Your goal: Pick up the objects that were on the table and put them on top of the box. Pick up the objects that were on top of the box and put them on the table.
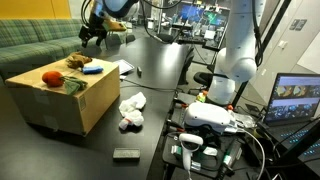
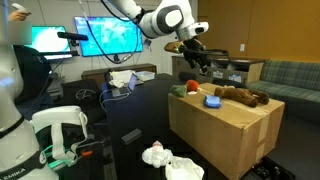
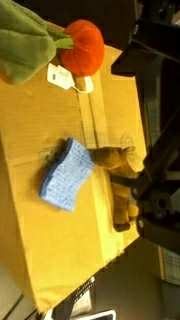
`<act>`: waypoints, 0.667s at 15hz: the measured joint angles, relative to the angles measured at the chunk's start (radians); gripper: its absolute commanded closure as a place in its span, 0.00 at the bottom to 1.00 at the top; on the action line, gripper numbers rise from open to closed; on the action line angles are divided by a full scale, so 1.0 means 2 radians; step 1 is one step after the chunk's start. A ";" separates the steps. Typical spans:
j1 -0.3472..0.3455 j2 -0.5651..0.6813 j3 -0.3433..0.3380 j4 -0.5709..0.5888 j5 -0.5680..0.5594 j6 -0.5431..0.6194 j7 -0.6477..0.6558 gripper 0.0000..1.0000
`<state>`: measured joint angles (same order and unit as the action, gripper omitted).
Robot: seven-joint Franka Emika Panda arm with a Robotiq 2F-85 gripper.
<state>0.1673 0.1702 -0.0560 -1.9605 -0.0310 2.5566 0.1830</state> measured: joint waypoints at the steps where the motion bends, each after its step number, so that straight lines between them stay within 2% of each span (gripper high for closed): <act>1: -0.013 -0.025 0.003 -0.020 0.011 -0.019 -0.015 0.00; 6: -0.068 -0.137 -0.001 -0.106 0.087 -0.125 -0.111 0.00; 10: -0.090 -0.220 -0.024 -0.171 0.108 -0.181 -0.157 0.00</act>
<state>-0.0123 -0.2696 -0.1033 -2.3031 0.1857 2.1950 -0.1314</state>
